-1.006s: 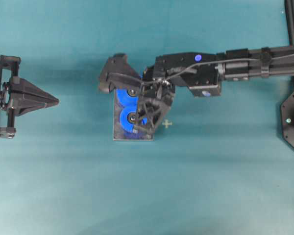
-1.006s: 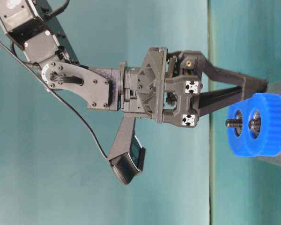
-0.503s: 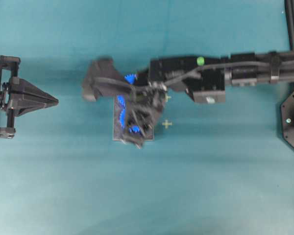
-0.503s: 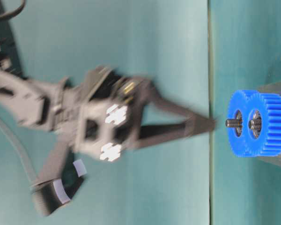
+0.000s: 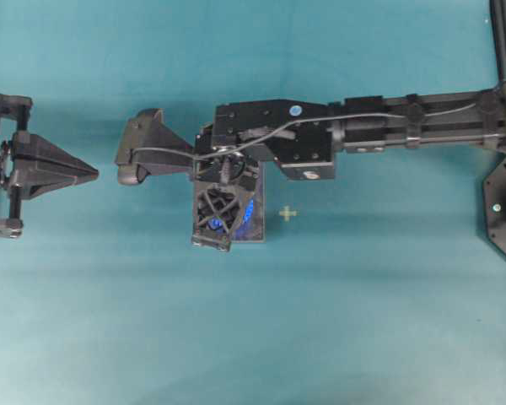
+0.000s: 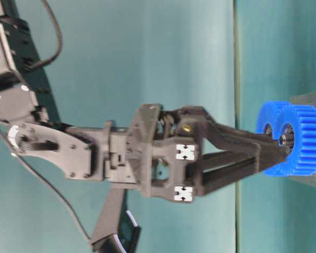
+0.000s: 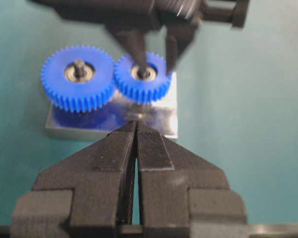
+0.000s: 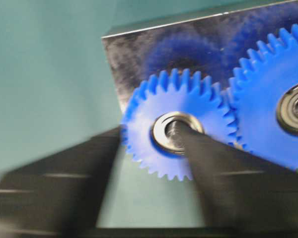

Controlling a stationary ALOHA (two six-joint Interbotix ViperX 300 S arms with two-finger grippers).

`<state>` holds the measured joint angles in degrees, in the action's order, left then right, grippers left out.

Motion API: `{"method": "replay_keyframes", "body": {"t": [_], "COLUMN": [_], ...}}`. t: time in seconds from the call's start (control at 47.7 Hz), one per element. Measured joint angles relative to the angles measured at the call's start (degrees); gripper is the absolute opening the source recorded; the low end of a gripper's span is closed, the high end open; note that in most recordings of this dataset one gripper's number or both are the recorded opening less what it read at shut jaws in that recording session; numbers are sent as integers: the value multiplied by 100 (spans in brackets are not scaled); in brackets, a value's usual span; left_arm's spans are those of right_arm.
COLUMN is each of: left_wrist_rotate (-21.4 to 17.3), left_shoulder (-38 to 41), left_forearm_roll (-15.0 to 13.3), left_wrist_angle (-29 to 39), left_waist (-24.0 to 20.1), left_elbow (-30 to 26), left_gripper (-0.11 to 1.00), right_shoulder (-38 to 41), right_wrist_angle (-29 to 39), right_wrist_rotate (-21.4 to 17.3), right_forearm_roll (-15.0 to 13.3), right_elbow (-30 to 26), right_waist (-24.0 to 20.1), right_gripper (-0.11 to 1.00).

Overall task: Fit the small gear onto the shaft.
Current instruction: 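Open the right gripper and lift it away from the gear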

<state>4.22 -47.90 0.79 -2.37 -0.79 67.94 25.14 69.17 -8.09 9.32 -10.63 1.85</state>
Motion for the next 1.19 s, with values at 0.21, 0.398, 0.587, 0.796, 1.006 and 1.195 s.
{"method": "replay_keyframes", "body": {"t": [0.21, 0.398, 0.587, 0.796, 1.006, 1.195], "left_wrist_rotate": [0, 0, 0, 0, 0, 0], "left_shoulder": [-79, -105, -114, -114, -114, -114], "left_forearm_roll": [0, -9, -9, 0, -9, 0], "left_wrist_angle": [0, 0, -9, 0, 0, 0], "left_waist": [0, 0, 0, 0, 0, 0], "left_elbow": [53, 70, 62, 62, 70, 62], "left_gripper": [0, 0, 0, 0, 0, 0], "right_shoulder": [62, 123, 123, 97, -35, -369], "right_wrist_angle": [-53, -105, -149, -105, 123, 457], "right_wrist_rotate": [0, 9, 9, 9, 0, 0], "right_forearm_roll": [-9, 0, 0, -97, -193, -202], "right_elbow": [26, 53, 70, 9, -220, -316], "right_waist": [18, 9, 0, -9, 105, 79], "right_gripper": [63, 60, 59, 59, 58, 57]}}
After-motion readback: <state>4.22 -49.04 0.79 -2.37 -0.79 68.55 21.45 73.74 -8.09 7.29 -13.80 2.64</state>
